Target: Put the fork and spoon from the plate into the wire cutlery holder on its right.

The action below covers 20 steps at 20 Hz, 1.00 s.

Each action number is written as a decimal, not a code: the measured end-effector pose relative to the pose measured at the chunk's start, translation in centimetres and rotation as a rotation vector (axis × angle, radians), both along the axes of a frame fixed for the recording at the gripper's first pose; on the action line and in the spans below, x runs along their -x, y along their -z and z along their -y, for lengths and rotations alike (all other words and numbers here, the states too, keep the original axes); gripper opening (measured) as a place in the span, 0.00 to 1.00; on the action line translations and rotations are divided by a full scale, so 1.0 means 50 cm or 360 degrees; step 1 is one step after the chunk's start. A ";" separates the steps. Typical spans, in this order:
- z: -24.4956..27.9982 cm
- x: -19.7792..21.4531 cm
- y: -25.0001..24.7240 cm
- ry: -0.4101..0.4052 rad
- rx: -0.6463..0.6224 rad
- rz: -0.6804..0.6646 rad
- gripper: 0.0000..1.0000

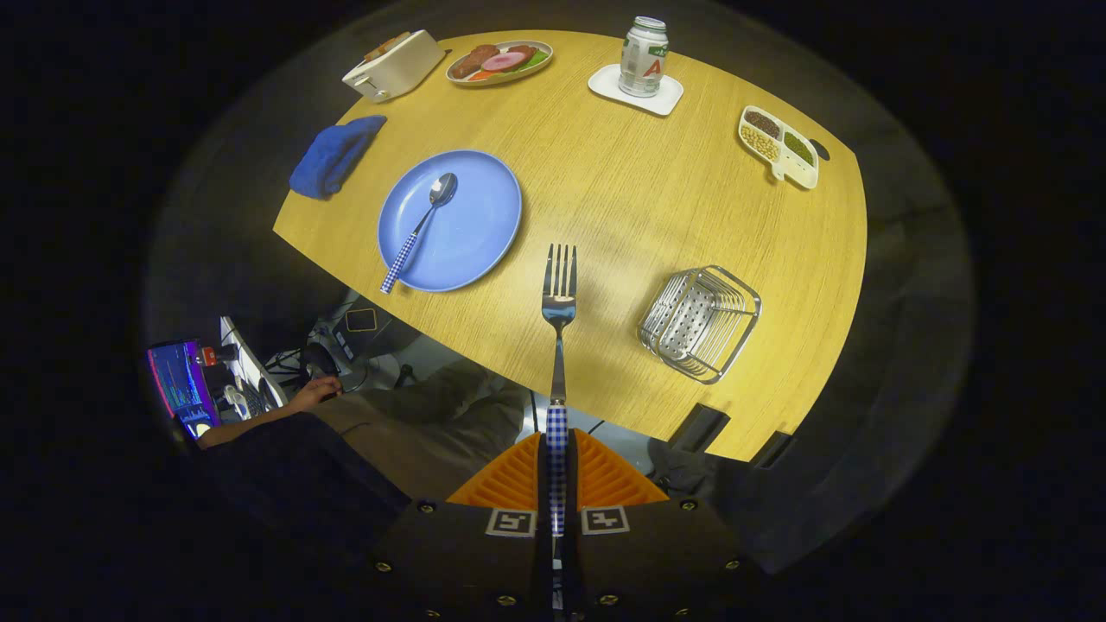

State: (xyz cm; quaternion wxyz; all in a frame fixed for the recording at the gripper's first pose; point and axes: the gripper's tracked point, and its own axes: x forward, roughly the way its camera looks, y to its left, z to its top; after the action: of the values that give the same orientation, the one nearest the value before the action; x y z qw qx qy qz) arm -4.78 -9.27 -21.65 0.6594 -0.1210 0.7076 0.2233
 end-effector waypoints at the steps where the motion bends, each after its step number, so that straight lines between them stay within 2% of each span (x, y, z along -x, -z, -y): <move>1: 0.014 0.001 -0.002 0.0003 0.0015 -0.0005 0.05; 7: 0.102 0.001 -0.012 0.0068 0.0093 -0.0064 0.05; 13: 0.166 -0.026 0.003 0.0198 0.0144 -0.0161 0.05; 20: 0.191 -0.060 0.032 0.0221 0.0184 -0.0282 0.05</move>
State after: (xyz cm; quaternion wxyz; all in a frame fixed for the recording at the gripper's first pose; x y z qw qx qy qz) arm -1.78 -18.81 -23.27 0.6001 -0.0894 0.7815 0.1457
